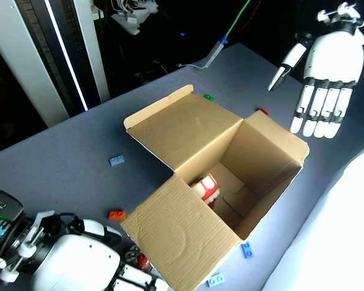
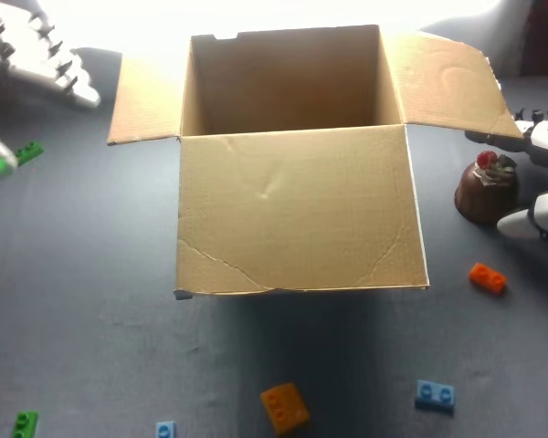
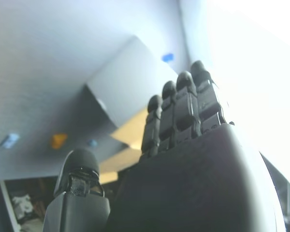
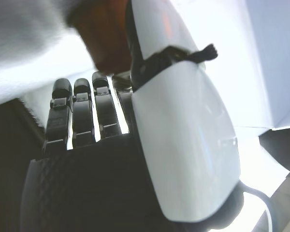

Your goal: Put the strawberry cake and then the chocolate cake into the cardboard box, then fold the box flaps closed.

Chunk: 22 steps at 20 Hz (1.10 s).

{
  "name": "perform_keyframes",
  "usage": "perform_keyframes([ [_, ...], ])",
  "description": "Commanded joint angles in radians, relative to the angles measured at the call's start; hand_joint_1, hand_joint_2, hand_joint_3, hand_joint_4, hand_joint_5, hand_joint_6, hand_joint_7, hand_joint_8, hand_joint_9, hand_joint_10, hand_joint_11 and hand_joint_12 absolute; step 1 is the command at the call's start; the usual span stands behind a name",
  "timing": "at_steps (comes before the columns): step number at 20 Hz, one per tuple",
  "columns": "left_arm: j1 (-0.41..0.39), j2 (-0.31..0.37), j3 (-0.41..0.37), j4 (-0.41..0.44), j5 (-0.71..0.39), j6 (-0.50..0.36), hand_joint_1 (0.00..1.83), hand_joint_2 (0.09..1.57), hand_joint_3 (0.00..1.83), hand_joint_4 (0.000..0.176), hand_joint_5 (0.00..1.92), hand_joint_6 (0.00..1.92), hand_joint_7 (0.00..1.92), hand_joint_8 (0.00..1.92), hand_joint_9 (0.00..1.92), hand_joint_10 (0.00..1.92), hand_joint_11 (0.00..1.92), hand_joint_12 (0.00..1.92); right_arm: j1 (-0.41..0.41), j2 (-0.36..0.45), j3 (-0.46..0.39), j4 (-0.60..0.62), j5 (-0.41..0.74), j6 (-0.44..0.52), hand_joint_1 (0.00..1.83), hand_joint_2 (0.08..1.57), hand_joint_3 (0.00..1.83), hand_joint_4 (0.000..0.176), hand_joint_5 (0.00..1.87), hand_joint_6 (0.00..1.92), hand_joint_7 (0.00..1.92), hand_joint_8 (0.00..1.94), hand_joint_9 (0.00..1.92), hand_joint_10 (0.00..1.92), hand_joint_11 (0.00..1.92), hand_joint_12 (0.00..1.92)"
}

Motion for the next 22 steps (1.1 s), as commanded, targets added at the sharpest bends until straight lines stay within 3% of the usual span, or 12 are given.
perform_keyframes([
  [1, 0.004, 0.013, 0.005, -0.097, 0.033, 0.000, 0.00, 1.22, 0.01, 0.020, 0.09, 0.00, 0.11, 0.00, 0.08, 0.00, 0.00, 0.33, 0.003, 0.010, 0.007, 0.006, 0.103, 0.001, 1.02, 1.09, 0.00, 0.003, 0.00, 0.00, 0.05, 0.00, 0.04, 0.00, 0.00, 0.20],
  [4, 0.061, 0.024, 0.005, -0.141, -0.001, 0.000, 0.00, 1.23, 0.01, 0.016, 0.11, 0.01, 0.12, 0.00, 0.10, 0.01, 0.00, 0.39, 0.003, 0.010, 0.009, 0.006, 0.105, 0.000, 1.02, 1.08, 0.00, 0.018, 0.04, 0.01, 0.08, 0.00, 0.07, 0.01, 0.00, 0.30],
  [9, 0.179, 0.060, -0.050, -0.237, -0.015, 0.051, 0.00, 1.22, 0.00, 0.012, 0.12, 0.00, 0.15, 0.00, 0.13, 0.01, 0.00, 0.51, 0.005, 0.010, 0.011, 0.006, 0.105, -0.008, 1.08, 1.08, 0.00, 0.019, 0.05, 0.01, 0.08, 0.00, 0.09, 0.01, 0.00, 0.34],
  [10, 0.198, 0.060, -0.050, -0.252, -0.015, 0.051, 0.00, 1.22, 0.00, 0.013, 0.13, 0.00, 0.15, 0.00, 0.13, 0.01, 0.00, 0.52, 0.005, 0.010, 0.011, 0.006, 0.105, -0.008, 1.07, 1.10, 0.01, 0.000, 0.11, 0.02, 0.13, 0.01, 0.13, 0.02, 0.00, 0.47],
  [11, 0.209, 0.060, -0.051, -0.266, -0.015, 0.051, 0.00, 1.22, 0.00, 0.016, 0.12, 0.00, 0.15, 0.00, 0.13, 0.01, 0.00, 0.52, 0.005, 0.010, 0.011, 0.006, 0.106, -0.008, 1.12, 1.09, 0.00, 0.000, 0.21, 0.04, 0.27, 0.03, 0.26, 0.05, 0.00, 0.70],
  [13, 0.211, 0.060, -0.055, -0.269, -0.015, 0.056, 0.00, 1.22, 0.00, 0.020, 0.12, 0.00, 0.16, 0.00, 0.14, 0.01, 0.00, 0.52, 0.005, 0.010, 0.011, 0.006, 0.107, -0.008, 1.17, 1.11, 0.00, 0.000, 0.67, 0.10, 0.80, 0.08, 0.72, 0.22, 0.08, 1.29],
  [14, 0.211, 0.060, -0.056, -0.270, -0.015, 0.056, 0.00, 1.22, 0.00, 0.019, 0.12, 0.00, 0.15, 0.00, 0.14, 0.01, 0.00, 0.50, 0.005, 0.010, 0.011, 0.006, 0.107, -0.008, 1.20, 1.13, 0.01, 0.000, 0.87, 0.81, 0.91, 0.91, 0.84, 0.40, 0.17, 1.58],
  [15, 0.211, 0.060, -0.056, -0.280, -0.016, 0.056, 0.00, 1.20, 0.00, 0.022, 0.11, 0.00, 0.15, 0.00, 0.14, 0.01, 0.00, 0.49, 0.005, 0.010, 0.011, 0.006, 0.108, -0.008, 1.21, 1.15, 0.00, 0.000, 0.96, 0.87, 0.86, 1.23, 0.75, 0.78, 0.24, 1.65],
  [16, 0.211, 0.060, -0.056, -0.285, -0.018, 0.056, 0.00, 1.21, 0.00, 0.023, 0.11, 0.00, 0.15, 0.00, 0.13, 0.00, 0.00, 0.49, 0.005, 0.010, 0.011, 0.006, 0.112, -0.009, 1.22, 1.14, 0.00, 0.000, 1.00, 0.87, 0.89, 1.22, 0.75, 0.95, 0.33, 1.63],
  [17, 0.211, 0.060, -0.056, -0.289, -0.019, 0.057, 0.00, 1.21, 0.00, 0.024, 0.11, 0.00, 0.15, 0.00, 0.14, 0.00, 0.00, 0.49, 0.005, 0.010, 0.011, 0.006, 0.114, -0.009, 1.33, 1.15, 0.00, 0.000, 0.98, 0.89, 0.91, 1.19, 0.73, 1.34, 0.34, 1.67],
  [20, 0.212, 0.061, -0.056, -0.296, -0.019, 0.058, 0.00, 1.21, 0.00, 0.020, 0.12, 0.00, 0.16, 0.00, 0.14, 0.00, 0.00, 0.53, 0.007, 0.010, 0.010, 0.006, 0.115, -0.009, 1.35, 1.16, 0.00, 0.000, 0.96, 1.00, 0.90, 1.12, 0.73, 1.42, 0.37, 1.62],
  [22, 0.212, 0.061, -0.056, -0.296, -0.019, 0.066, 0.00, 1.21, 0.00, 0.021, 0.12, 0.00, 0.16, 0.00, 0.14, 0.00, 0.00, 0.53, 0.014, 0.022, 0.006, 0.006, 0.102, -0.003, 1.35, 1.15, 0.00, 0.000, 0.97, 0.94, 0.92, 1.14, 0.74, 1.41, 0.36, 1.63],
])
